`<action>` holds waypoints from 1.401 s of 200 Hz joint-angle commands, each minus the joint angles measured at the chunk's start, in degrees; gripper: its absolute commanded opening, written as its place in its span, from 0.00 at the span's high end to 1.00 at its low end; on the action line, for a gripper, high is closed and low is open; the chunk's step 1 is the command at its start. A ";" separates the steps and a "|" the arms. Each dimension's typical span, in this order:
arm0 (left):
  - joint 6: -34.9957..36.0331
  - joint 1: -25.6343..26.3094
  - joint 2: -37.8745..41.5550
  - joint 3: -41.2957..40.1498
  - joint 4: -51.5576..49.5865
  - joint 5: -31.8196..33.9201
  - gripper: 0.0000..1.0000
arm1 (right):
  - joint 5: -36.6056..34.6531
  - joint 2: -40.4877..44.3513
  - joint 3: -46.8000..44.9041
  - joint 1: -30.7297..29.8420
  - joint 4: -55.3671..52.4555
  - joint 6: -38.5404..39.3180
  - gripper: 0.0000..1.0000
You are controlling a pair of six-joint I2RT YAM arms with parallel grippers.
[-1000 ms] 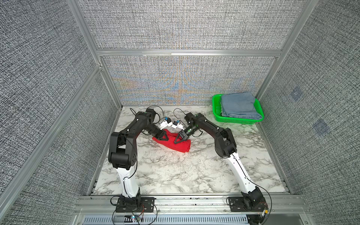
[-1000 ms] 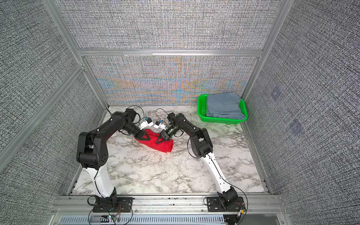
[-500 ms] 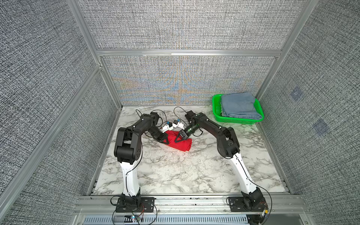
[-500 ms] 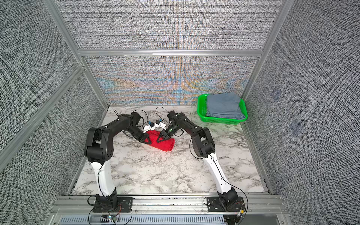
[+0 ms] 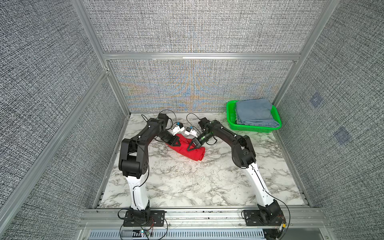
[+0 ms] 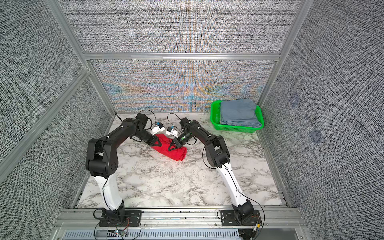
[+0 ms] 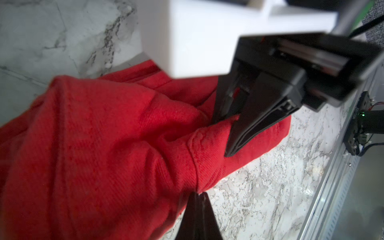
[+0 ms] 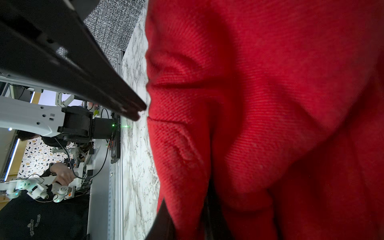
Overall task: Roll up the long pants
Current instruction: Roll the long pant at the center of the board.
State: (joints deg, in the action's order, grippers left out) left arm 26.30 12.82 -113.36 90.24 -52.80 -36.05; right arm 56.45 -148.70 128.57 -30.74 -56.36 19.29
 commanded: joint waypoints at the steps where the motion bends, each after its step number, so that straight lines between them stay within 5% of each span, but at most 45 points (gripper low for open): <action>1: -0.12 0.05 -0.16 1.02 1.99 -0.28 0.98 | -11.10 -1.79 -0.26 -0.28 -3.54 1.32 1.00; 95: -3.01 1.29 -8.27 1.66 6.33 12.08 0.98 | -9.43 -1.86 -0.33 0.16 -4.28 1.62 1.00; 114: -4.39 1.74 -10.71 3.90 5.67 13.32 0.98 | -9.68 -1.76 -0.16 0.23 -4.21 1.69 0.71; 133: -4.95 2.31 -12.70 5.80 4.81 14.65 0.98 | -11.08 -0.74 -0.36 0.26 -3.94 2.23 0.61; 219: -6.43 3.36 -14.48 7.06 4.53 17.13 0.98 | -39.22 19.58 -17.44 -2.62 16.15 2.31 0.52; 280: -7.89 3.39 -17.00 10.26 2.27 17.03 0.98 | -57.15 25.73 -24.25 -10.13 23.04 6.11 0.44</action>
State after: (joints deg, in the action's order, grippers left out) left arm 19.35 16.25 -128.11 100.99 -49.63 -32.08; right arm 9.56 -124.66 106.96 -38.20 -37.71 22.79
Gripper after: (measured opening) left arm 0.065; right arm 0.521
